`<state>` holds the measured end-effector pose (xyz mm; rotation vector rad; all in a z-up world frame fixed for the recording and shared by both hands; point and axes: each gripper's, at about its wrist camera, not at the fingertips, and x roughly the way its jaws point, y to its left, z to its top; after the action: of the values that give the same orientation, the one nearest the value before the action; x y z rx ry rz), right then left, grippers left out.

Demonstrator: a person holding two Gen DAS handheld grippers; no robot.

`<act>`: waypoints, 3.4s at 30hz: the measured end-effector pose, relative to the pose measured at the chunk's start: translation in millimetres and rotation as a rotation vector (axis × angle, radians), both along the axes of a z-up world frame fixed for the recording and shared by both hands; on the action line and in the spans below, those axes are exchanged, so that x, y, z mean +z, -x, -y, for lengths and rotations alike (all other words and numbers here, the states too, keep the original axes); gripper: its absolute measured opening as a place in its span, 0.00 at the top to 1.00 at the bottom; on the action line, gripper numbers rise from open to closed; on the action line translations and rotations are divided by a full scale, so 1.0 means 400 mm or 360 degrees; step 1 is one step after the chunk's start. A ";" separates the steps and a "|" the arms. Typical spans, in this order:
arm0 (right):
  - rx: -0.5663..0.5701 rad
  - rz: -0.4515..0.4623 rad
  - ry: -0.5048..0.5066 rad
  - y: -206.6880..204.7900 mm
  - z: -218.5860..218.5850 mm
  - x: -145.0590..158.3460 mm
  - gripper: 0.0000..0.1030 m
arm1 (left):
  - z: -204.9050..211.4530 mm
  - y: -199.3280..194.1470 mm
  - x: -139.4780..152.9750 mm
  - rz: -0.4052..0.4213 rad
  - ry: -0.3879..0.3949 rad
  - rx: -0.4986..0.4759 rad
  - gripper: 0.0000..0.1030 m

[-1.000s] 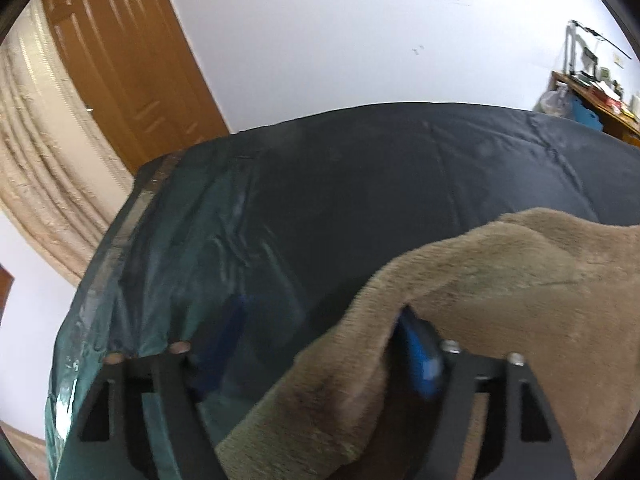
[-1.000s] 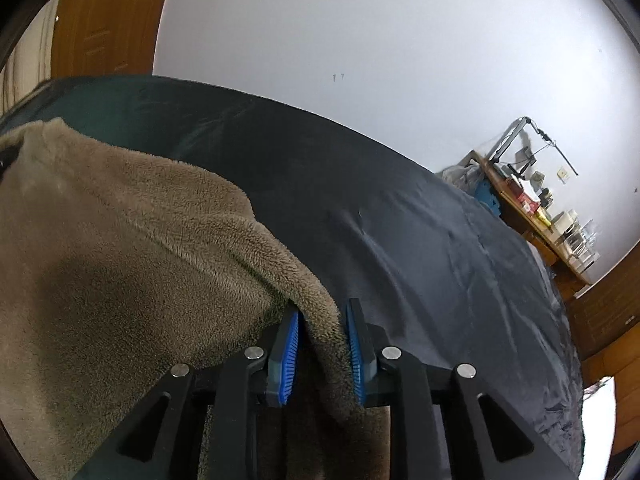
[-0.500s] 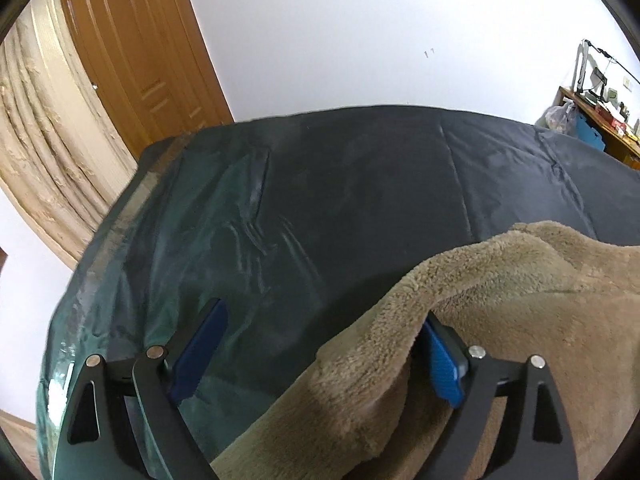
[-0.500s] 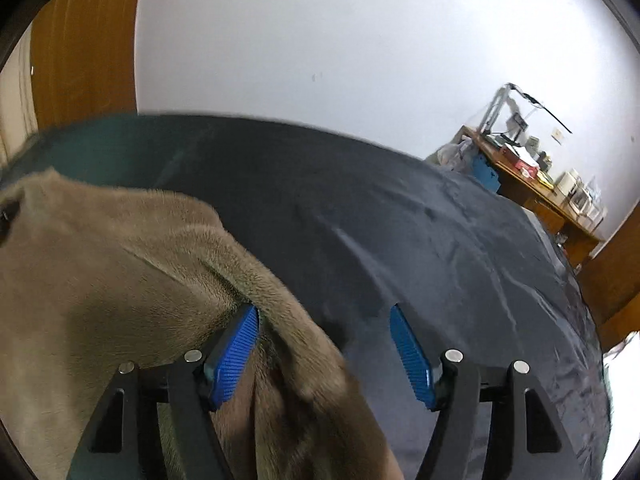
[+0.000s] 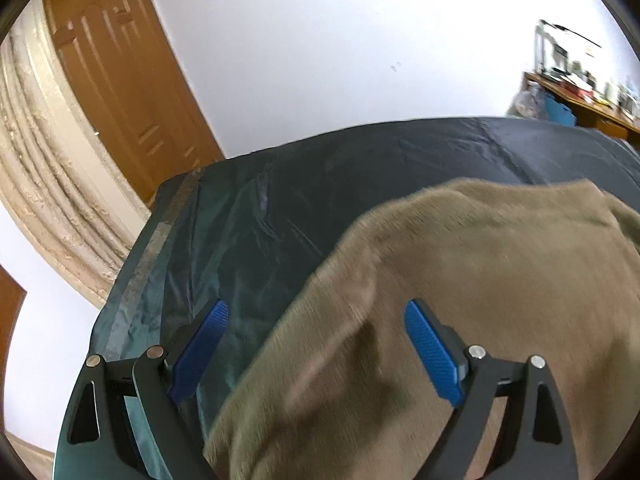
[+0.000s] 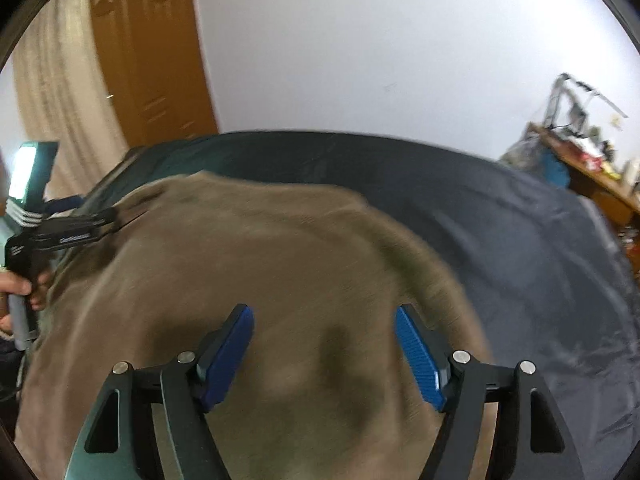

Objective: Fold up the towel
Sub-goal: 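Move the open right gripper across the blanket toward its edge, then close the right gripper on the blanket's edge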

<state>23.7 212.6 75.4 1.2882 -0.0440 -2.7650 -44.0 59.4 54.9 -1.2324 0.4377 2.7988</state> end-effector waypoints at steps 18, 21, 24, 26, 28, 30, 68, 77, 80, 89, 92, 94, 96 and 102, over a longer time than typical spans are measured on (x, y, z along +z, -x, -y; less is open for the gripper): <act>0.0176 0.0136 -0.0063 -0.133 0.062 -0.144 0.18 | 0.039 -0.108 -0.117 0.0188 -0.0099 -0.0060 0.03; 0.0199 0.0108 -0.0143 -0.140 0.082 -0.153 0.10 | 0.056 -0.098 -0.121 0.0223 -0.0164 -0.0052 0.02; 0.0191 0.0107 -0.0136 -0.141 0.085 -0.158 0.08 | 0.058 -0.098 -0.119 0.0241 -0.0156 -0.0037 0.02; 0.0190 0.0106 -0.0144 -0.137 0.086 -0.161 0.07 | 0.042 -0.103 -0.110 0.0235 -0.0073 -0.0006 0.02; 0.0189 0.0105 -0.0149 -0.134 0.085 -0.163 0.07 | 0.022 -0.114 -0.094 0.0222 0.0008 0.0033 0.02; 0.0189 0.0105 -0.0150 -0.131 0.082 -0.164 0.07 | -0.004 -0.136 -0.061 0.0204 -0.0027 -0.0011 0.02; -0.0474 -0.0516 -0.0039 -0.681 -0.237 -0.058 0.01 | -0.211 -0.234 -0.114 0.0266 -0.0365 -0.0180 0.01; -0.0614 -0.0423 0.0153 -0.921 -0.360 -0.127 0.01 | -0.208 -0.229 -0.116 0.0266 -0.0365 -0.0189 0.01; -0.0618 -0.0378 0.0230 -0.976 -0.396 -0.139 0.10 | -0.206 -0.227 -0.116 0.0266 -0.0366 -0.0191 0.01; -0.0436 -0.0128 0.0410 -1.078 -0.436 -0.265 0.33 | -0.200 -0.230 -0.115 0.0263 -0.0362 -0.0186 0.01; -0.0369 -0.0103 0.0452 -1.061 -0.430 -0.303 0.33 | -0.200 -0.231 -0.115 0.0262 -0.0361 -0.0183 0.01; -0.0325 -0.0092 0.0477 -1.040 -0.426 -0.322 0.33 | -0.201 -0.230 -0.116 0.0261 -0.0360 -0.0181 0.01; -0.0274 -0.0074 0.0493 -1.016 -0.417 -0.340 0.33 | -0.200 -0.229 -0.117 0.0261 -0.0360 -0.0180 0.01; -0.0136 -0.0002 0.0457 -0.981 -0.373 -0.380 0.66 | -0.197 -0.228 -0.116 0.0260 -0.0358 -0.0182 0.01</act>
<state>416.2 361.8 -76.7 1.2343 -0.4878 -2.6993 47.3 138.3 8.3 -1.3255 0.1715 2.5439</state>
